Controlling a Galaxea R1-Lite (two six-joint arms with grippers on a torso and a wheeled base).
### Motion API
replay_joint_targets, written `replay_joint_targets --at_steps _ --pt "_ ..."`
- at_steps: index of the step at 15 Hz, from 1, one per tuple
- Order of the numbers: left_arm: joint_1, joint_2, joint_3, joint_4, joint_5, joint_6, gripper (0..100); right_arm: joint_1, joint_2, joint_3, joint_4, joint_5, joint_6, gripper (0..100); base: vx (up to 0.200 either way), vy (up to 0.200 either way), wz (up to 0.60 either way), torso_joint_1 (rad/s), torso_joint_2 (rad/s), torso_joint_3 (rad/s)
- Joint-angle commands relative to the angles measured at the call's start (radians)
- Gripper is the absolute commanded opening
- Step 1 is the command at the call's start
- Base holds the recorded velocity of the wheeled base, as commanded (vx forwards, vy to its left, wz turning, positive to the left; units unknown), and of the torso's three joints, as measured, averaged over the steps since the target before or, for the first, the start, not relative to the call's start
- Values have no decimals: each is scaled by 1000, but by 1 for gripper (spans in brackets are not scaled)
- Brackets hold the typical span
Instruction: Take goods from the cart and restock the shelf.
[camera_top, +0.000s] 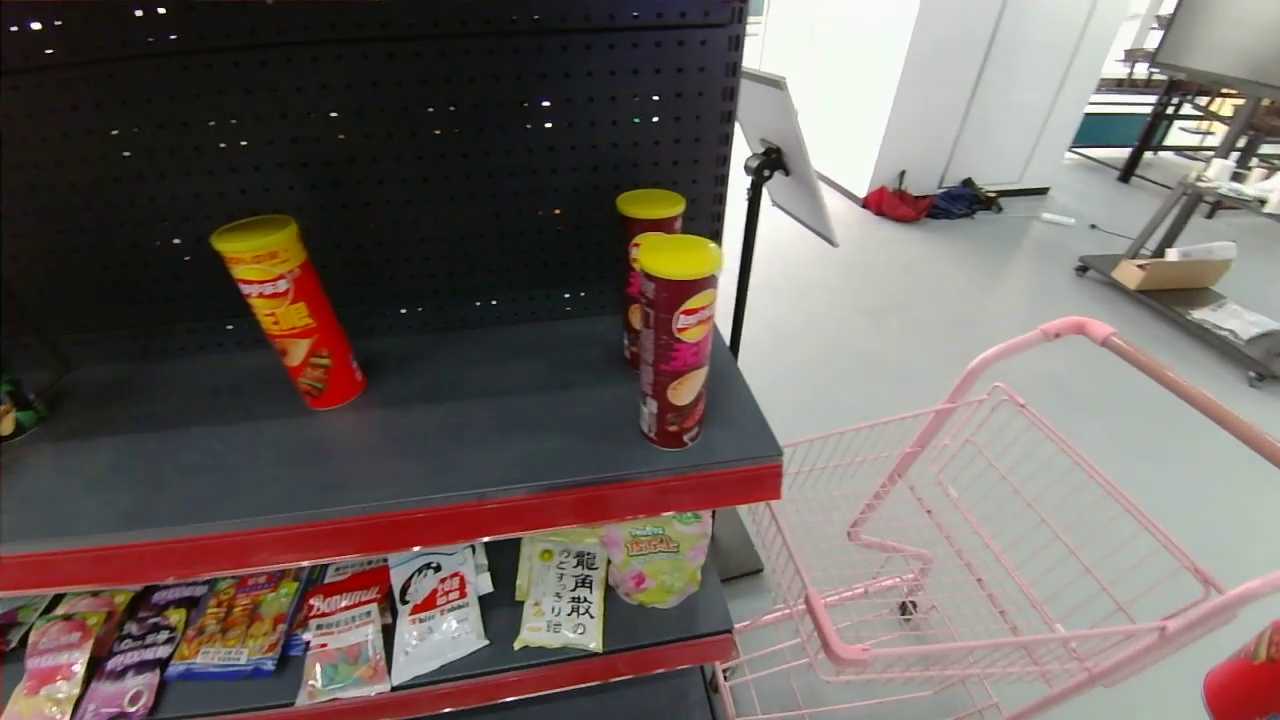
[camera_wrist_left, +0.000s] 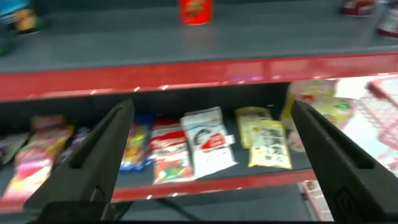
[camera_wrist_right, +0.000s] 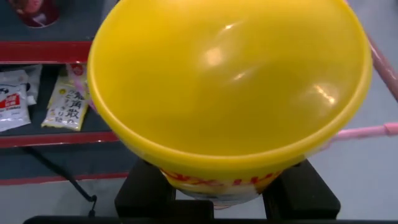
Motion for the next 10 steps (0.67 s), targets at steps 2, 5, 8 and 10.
replay_joint_targets --at_steps 2,5,8,10 --pt "0 1 0 0 1 0 100 -2 -8 17 -1 -1 -1 0 0 0 300 4 1 -1" --pt "0 1 0 0 -1 -2 100 -1 -95 83 -1 2 5 0 0 0 0 0 0 0" --pt "0 1 0 0 -1 1 100 7 -215 152 -1 12 7 0 0 133 0 0 2 0" --pt "0 1 0 0 -1 1 100 9 -261 180 -1 11 8 0 0 200 0 0 0 5"
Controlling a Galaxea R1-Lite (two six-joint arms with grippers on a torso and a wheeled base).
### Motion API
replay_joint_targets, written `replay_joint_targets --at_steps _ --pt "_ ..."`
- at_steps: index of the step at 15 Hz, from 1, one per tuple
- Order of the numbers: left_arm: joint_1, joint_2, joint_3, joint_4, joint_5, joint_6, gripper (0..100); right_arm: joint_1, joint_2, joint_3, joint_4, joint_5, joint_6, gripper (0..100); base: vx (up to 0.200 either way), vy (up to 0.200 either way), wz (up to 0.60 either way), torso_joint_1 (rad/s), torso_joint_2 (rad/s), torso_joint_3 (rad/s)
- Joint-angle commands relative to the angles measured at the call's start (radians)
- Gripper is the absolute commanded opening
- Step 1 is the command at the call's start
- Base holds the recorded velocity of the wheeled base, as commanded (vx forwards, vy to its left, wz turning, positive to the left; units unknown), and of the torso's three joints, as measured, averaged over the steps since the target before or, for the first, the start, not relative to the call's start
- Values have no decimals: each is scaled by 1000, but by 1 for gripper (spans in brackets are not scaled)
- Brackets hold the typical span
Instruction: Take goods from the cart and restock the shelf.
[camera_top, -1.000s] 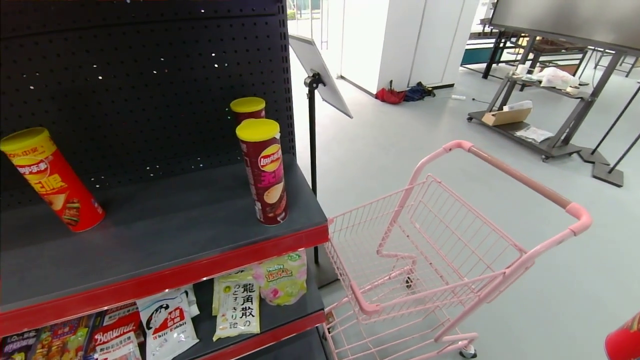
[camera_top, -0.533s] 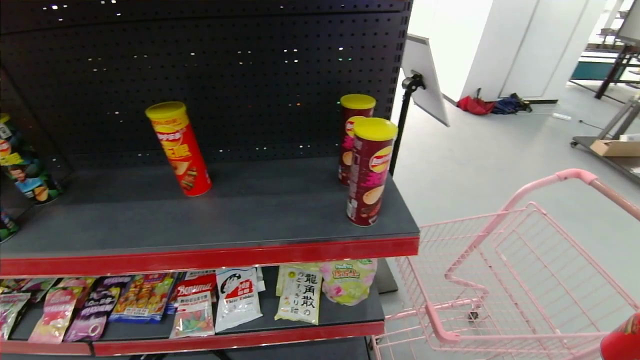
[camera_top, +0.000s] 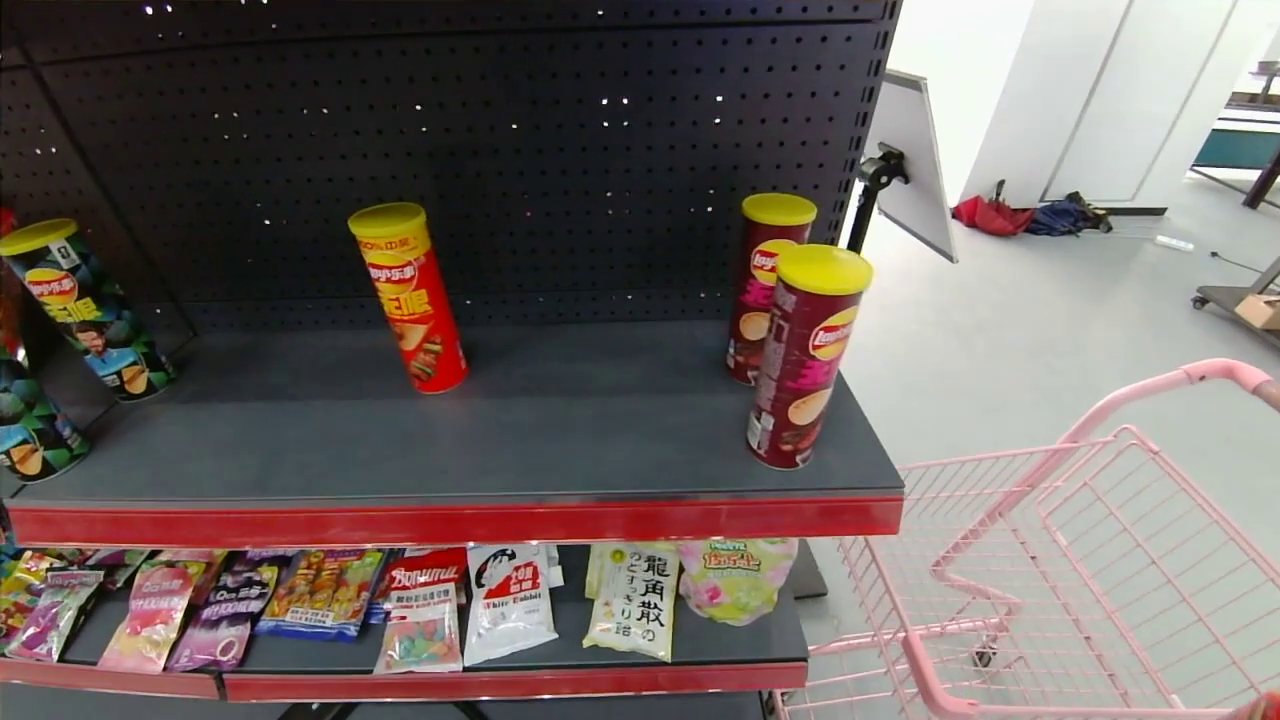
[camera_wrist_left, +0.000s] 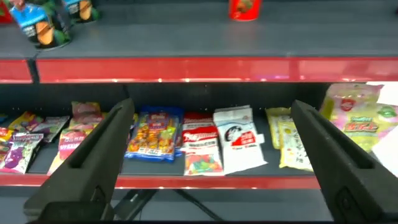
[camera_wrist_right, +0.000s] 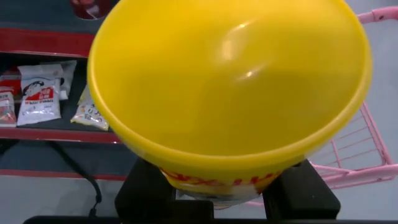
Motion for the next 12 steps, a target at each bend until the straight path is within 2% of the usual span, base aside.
replay_joint_targets --at_steps 1,12 --pt "0 1 -1 1 1 0 100 2 -79 29 -2 3 1 0 0 200 0 17 7 -7" --pt "0 1 0 1 1 0 100 14 -119 30 6 27 1 0 0 200 0 1 3 1"
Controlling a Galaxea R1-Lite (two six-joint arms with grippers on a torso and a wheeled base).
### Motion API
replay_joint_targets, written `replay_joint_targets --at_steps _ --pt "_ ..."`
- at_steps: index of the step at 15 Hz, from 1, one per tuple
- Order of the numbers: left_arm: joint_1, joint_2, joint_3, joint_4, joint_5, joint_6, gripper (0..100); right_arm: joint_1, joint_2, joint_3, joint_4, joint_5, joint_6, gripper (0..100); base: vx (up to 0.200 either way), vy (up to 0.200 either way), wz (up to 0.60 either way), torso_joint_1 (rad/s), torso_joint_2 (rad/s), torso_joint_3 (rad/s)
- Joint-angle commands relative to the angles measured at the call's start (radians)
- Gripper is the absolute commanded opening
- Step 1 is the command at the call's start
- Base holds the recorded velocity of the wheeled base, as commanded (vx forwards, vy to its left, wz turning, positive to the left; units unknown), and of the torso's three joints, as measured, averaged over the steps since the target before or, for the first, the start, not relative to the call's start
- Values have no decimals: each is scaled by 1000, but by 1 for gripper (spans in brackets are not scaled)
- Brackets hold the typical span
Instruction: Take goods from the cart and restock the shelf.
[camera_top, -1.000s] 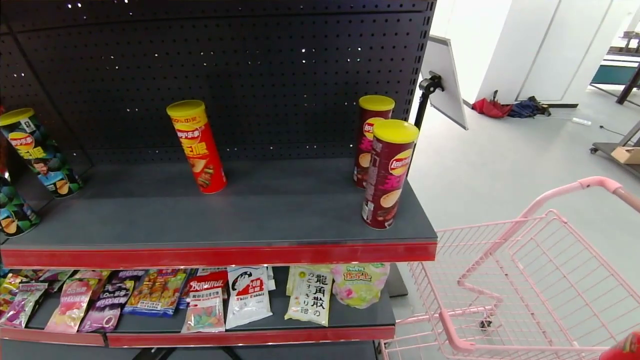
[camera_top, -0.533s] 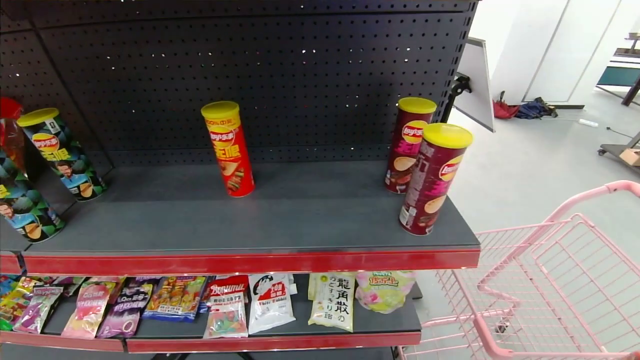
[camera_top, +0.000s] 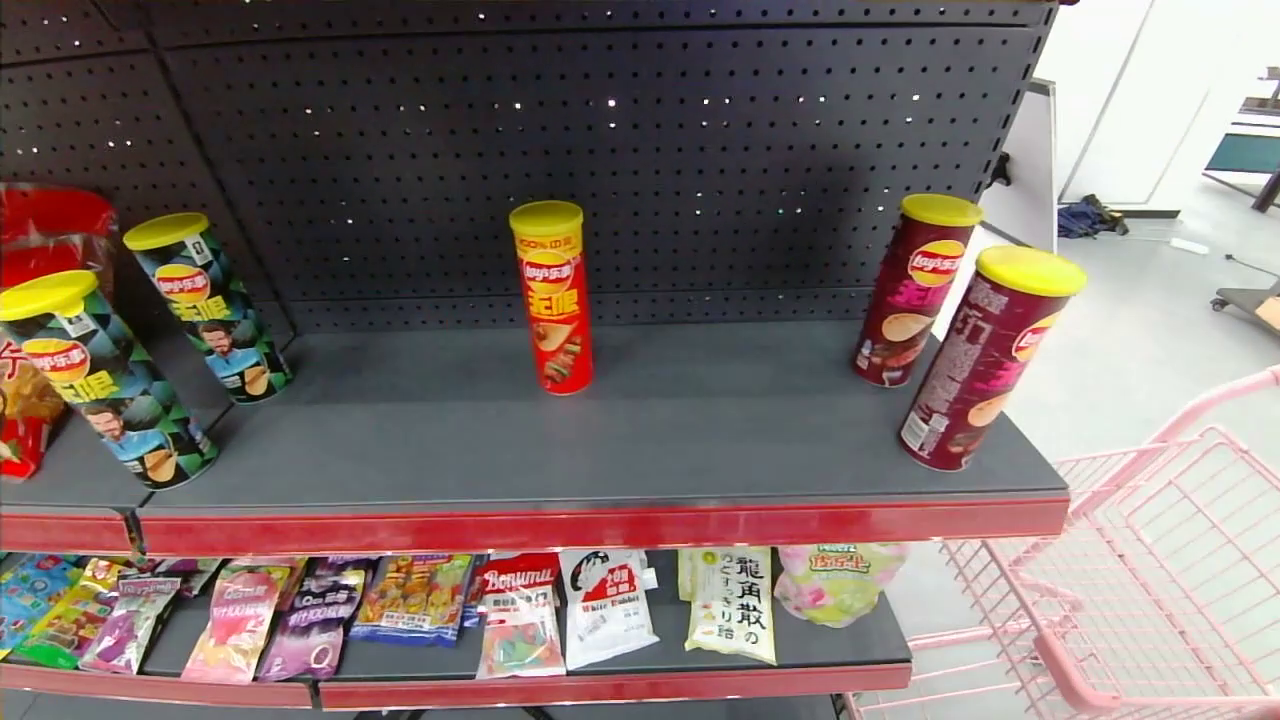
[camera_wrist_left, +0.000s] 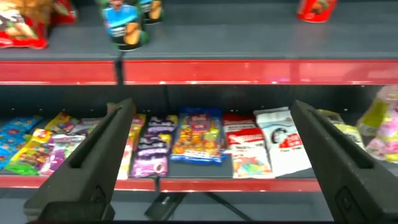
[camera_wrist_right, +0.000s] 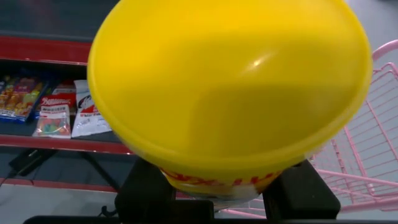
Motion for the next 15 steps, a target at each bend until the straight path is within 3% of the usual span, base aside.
replay_joint_targets --at_steps 1,3,11,15 --pt "0 1 0 0 0 0 100 1 -7 4 -2 0 0 0 0 200 0 -2 -2 2" --pt "0 1 0 0 0 0 100 1 -15 6 1 1 0 0 0 200 0 2 2 0" --pt "0 1 0 0 0 1 100 5 -33 27 -2 4 -2 0 0 0 0 0 0 0" --pt "0 1 0 0 2 0 100 7 -32 32 -5 6 -3 0 150 0 0 -5 -1 2"
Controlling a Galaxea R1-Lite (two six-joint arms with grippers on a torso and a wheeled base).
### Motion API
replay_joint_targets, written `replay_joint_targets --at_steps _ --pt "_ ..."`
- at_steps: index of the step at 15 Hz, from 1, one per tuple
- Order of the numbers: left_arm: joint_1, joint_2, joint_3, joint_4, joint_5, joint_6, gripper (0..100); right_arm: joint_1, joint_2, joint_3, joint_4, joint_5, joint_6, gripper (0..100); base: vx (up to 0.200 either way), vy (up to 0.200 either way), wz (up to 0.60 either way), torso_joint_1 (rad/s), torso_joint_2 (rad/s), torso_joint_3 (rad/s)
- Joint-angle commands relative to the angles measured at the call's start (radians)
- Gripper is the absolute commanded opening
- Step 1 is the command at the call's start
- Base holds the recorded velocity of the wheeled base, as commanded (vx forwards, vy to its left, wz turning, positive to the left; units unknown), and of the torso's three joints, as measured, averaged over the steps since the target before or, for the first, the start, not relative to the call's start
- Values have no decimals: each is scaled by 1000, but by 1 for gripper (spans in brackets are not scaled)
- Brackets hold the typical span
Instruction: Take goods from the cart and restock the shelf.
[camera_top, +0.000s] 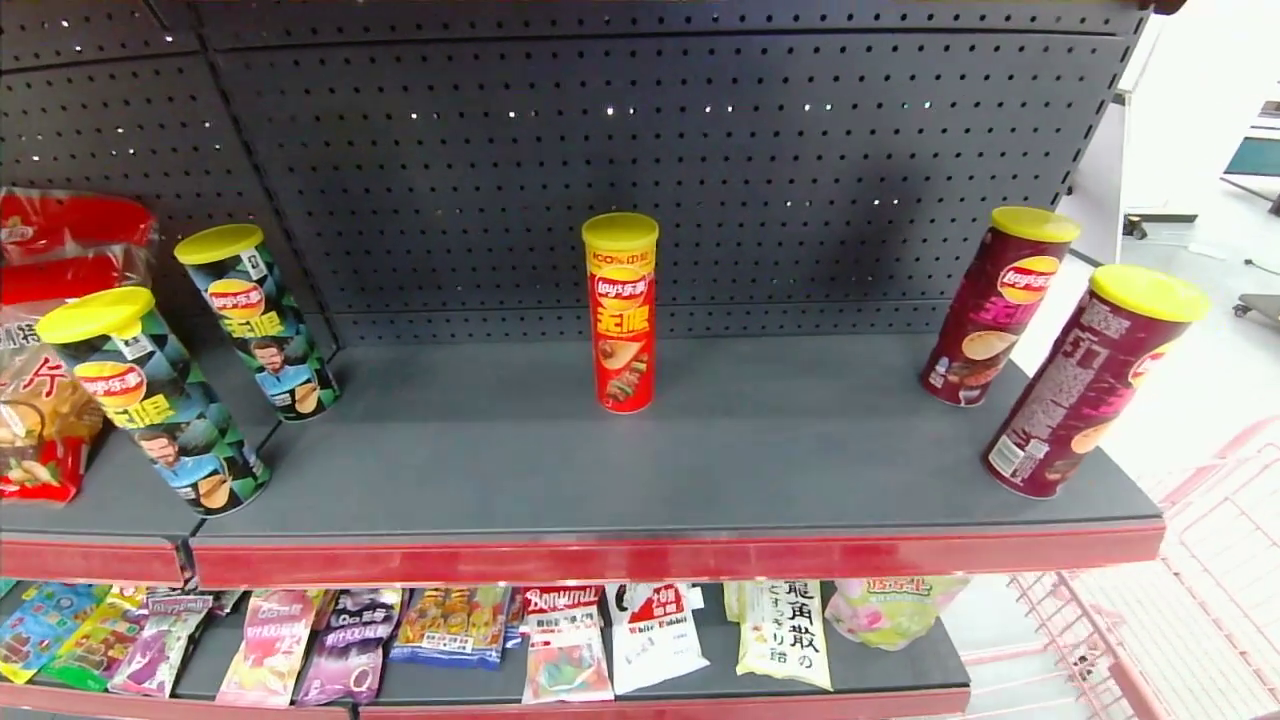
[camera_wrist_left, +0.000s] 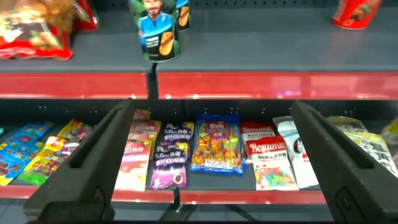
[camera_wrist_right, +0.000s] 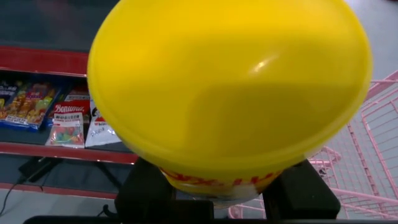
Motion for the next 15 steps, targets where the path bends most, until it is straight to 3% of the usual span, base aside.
replay_joint_targets --at_steps 1,10,11,12,13,14,15 --pt "0 1 0 0 1 -2 100 1 3 0 1 0 -2 0 0 0 0 0 0 0" --pt "-13 51 -1 2 -5 2 100 -1 -80 50 1 0 -60 0 0 0 0 0 0 0" --pt "-13 51 -1 0 -21 5 100 1 -79 58 -4 5 -48 0 0 0 0 0 0 0" --pt "-24 82 -76 -8 -107 -13 100 16 -86 70 -4 80 15 0 0 0 0 0 0 0" --pt "-47 286 -274 -11 -125 -111 100 13 -106 89 -4 96 21 0 0 0 0 0 0 0" --pt "-50 320 -305 -11 -127 -134 100 13 -106 90 -4 96 21 0 0 0 0 0 0 0" --pt "-66 571 -561 -9 -165 -309 100 18 -100 97 -4 100 21 0 0 0 0 0 0 0"
